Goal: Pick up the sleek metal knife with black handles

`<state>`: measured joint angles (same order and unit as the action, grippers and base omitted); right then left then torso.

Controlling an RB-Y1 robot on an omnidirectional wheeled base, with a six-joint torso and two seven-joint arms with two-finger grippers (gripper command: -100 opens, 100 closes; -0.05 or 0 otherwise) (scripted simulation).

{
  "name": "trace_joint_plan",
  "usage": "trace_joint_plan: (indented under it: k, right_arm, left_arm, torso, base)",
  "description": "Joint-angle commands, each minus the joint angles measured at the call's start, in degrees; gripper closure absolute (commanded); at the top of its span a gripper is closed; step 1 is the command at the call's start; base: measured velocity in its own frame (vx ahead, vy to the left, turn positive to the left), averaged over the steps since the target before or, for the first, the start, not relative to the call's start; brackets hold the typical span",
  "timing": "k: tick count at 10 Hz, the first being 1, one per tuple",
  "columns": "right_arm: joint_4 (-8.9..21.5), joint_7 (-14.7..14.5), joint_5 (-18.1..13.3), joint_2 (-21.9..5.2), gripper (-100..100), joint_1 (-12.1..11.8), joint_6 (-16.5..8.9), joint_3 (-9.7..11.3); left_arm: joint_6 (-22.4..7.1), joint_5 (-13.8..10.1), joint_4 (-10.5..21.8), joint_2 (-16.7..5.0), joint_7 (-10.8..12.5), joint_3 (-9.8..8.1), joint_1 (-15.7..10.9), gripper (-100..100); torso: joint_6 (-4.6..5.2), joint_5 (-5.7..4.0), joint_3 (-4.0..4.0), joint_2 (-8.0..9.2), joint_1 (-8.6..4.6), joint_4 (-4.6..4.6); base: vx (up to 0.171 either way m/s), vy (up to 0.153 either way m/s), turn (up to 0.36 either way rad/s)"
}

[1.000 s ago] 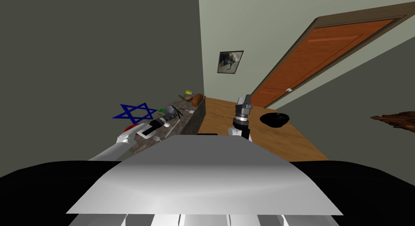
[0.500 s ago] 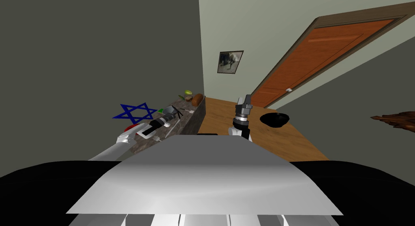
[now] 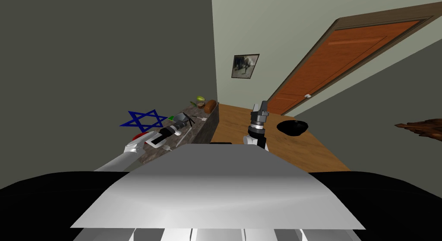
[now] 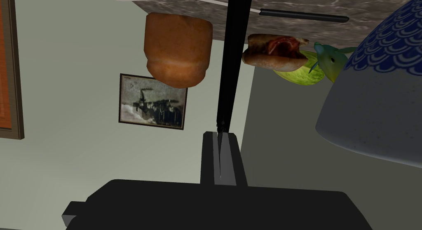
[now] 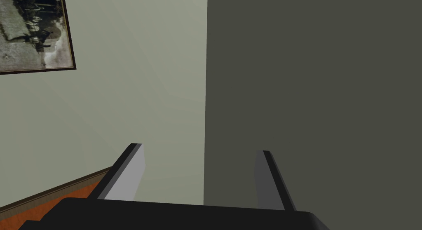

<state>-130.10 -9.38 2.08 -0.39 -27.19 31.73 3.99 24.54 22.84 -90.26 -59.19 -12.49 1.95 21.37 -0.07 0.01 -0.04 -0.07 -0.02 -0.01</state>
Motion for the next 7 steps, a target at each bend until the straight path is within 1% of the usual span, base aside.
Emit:
trace_joint_plan:
  k: [1,3,5,6,7]
  right_arm:
    - [0.00,0.00,0.00,0.00,0,0.00,0.00,0.00]
    - [0.00,0.00,0.00,0.00,0,0.00,0.00,0.00]
    - [0.00,0.00,0.00,0.00,0,0.00,0.00,0.00]
    - [0.00,0.00,0.00,0.00,0,0.00,0.00,0.00]
    - [0.00,0.00,0.00,0.00,0,0.00,0.00,0.00]
  left_arm:
    - [0.00,0.00,0.00,0.00,0.00,0.00,0.00,100]
    - [0.00,0.00,0.00,0.00,0.00,0.00,0.00,100]
    - [0.00,0.00,0.00,0.00,0.00,0.00,0.00,-100]
    - [0.00,0.00,0.00,0.00,0.00,0.00,0.00,0]
    - [0.00,0.00,0.00,0.00,0.00,0.00,0.00,-100]
  torso:
    - [0.00,0.00,0.00,0.00,0.00,0.00]
    - [0.00,0.00,0.00,0.00,0.00,0.00]
    - [0.00,0.00,0.00,0.00,0.00,0.00]
    - [0.00,0.00,0.00,0.00,0.00,0.00]
    - [0.00,0.00,0.00,0.00,0.00,0.00]
  base:
    - [0.000,0.000,0.000]
    - [0.000,0.000,0.000]
    - [0.000,0.000,0.000]
    - [0.000,0.000,0.000]
    - [0.000,0.000,0.000]
